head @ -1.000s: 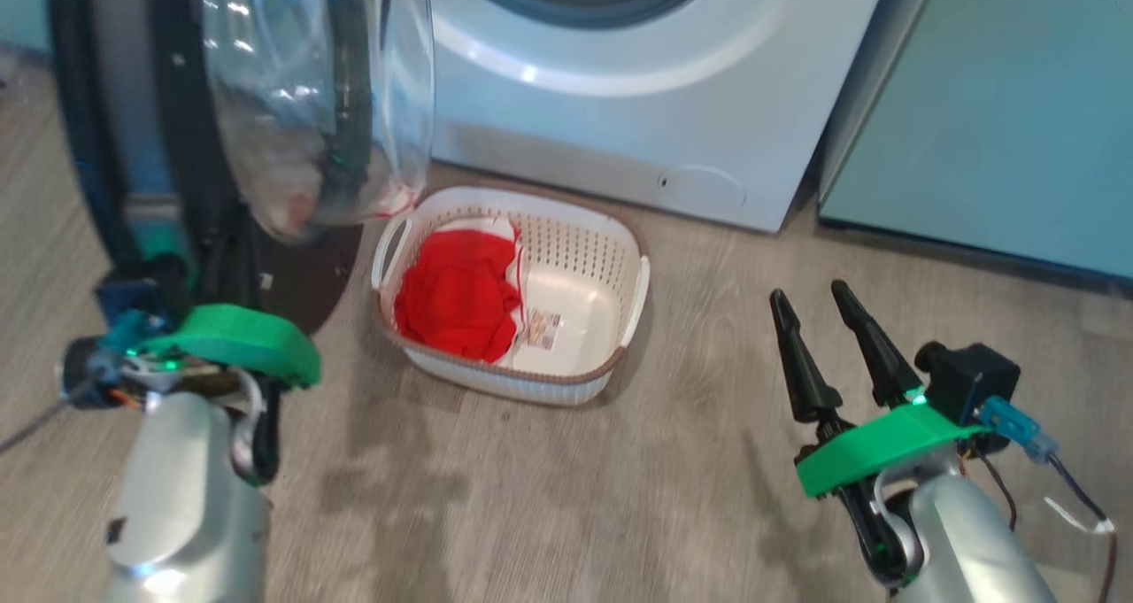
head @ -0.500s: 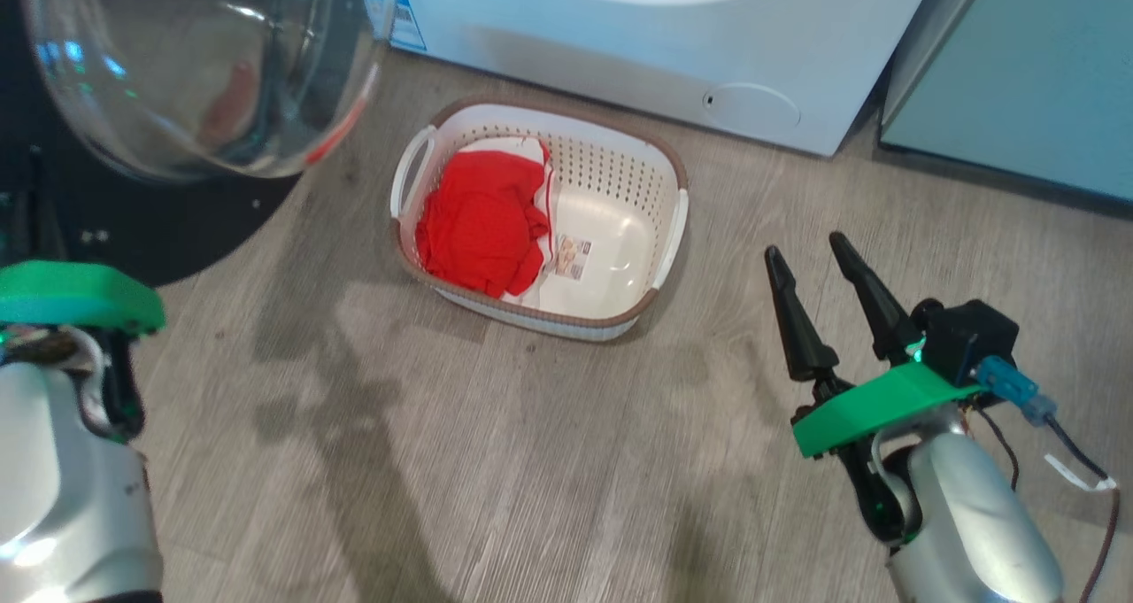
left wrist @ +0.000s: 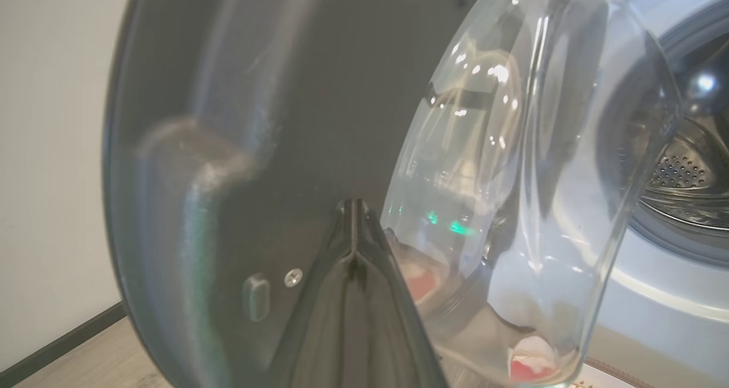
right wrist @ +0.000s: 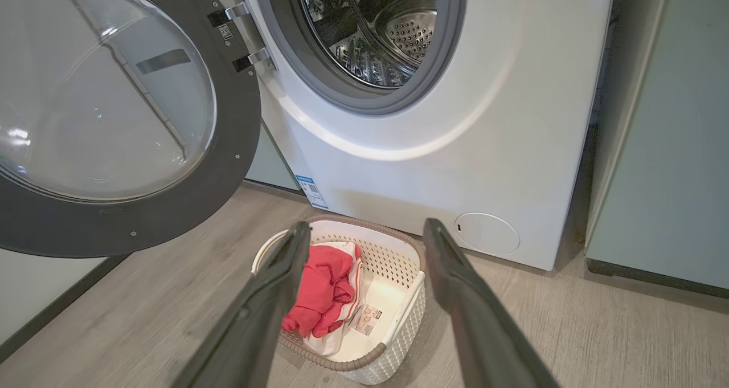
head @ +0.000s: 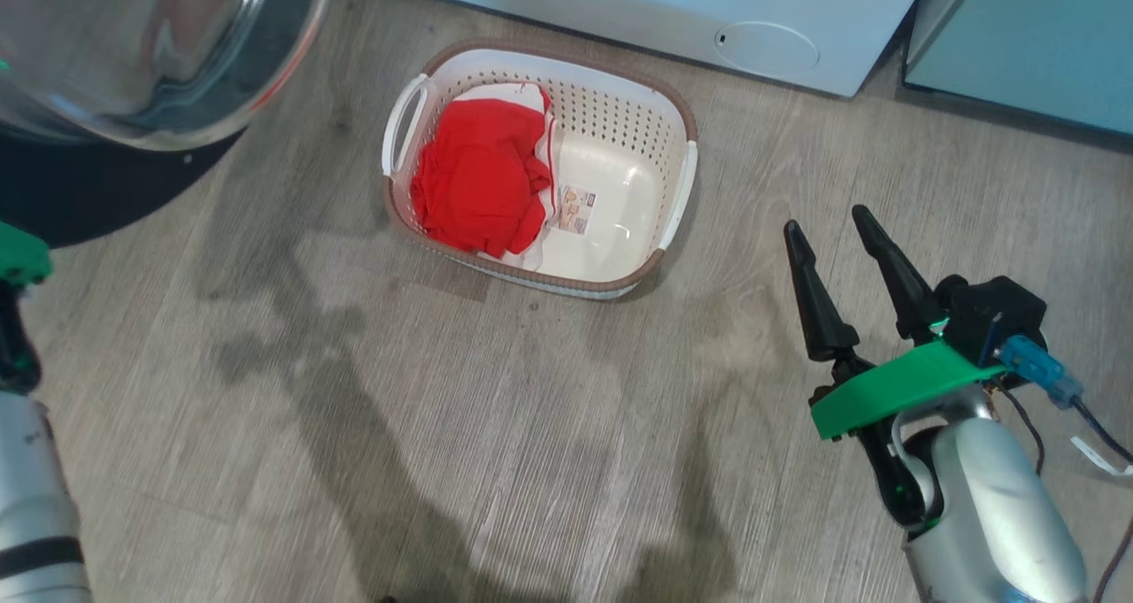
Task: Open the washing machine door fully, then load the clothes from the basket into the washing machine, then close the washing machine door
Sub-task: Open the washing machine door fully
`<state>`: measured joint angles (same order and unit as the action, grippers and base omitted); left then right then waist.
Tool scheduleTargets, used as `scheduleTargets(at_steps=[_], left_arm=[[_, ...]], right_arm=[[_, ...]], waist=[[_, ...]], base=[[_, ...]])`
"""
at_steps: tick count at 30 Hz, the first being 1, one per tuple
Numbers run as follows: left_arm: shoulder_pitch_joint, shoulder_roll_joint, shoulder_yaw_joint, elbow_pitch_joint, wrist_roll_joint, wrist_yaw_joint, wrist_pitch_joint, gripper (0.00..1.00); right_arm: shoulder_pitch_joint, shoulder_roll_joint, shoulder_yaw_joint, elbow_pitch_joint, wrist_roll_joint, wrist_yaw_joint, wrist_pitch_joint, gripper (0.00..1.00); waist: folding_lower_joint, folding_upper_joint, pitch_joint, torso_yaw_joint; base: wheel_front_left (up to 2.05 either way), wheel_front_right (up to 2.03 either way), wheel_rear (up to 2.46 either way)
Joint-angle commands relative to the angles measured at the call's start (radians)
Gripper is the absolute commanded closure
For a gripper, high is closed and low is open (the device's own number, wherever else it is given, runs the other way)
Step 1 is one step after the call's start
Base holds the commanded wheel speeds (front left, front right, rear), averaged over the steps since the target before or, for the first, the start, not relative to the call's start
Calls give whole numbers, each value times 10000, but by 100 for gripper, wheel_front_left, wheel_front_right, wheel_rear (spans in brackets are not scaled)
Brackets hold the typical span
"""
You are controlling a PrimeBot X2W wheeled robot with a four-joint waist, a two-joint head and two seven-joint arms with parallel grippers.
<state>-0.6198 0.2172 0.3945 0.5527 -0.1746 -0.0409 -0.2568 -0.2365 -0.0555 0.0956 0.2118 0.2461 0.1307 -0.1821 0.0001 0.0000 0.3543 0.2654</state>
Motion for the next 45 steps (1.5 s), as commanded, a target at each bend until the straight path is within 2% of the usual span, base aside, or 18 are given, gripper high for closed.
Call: scheduleTargets(at_steps=[1,7,15,23,35,45], left_arm=[[-388,698,400,-220,47,-20,-49,100],[-769,859,666,28,67,-94,-49,100],[-937,779,775,152,253,-149,-49,100],[-475,620,541,185,667,-388,-49,100],[714,-110,-248,-391,997,-726,-49,100],[2468,-1032,-1375,-1400,951,-869,-49,100]], right_arm=[[-65,53,185,-424,-131,0,84,0],[10,53,69,-737,-304,0,312,0],[90,53,42,-892,-290,0,459,0],[249,53,205,-624,-20,0,244,0],[495,53,553,181,704,0,-331,0],[824,53,420,635,1065,0,-641,0]], waist=[[-1,0,86,-12],[-1,0,282,-3],[-1,0,237,59],[-1,0,-442,74],[-1,0,-2077,-188],[-1,0,-3213,-914]], base=[[0,0,0],[0,0,0],[0,0,0],[0,0,0],[0,0,0],[0,0,0]])
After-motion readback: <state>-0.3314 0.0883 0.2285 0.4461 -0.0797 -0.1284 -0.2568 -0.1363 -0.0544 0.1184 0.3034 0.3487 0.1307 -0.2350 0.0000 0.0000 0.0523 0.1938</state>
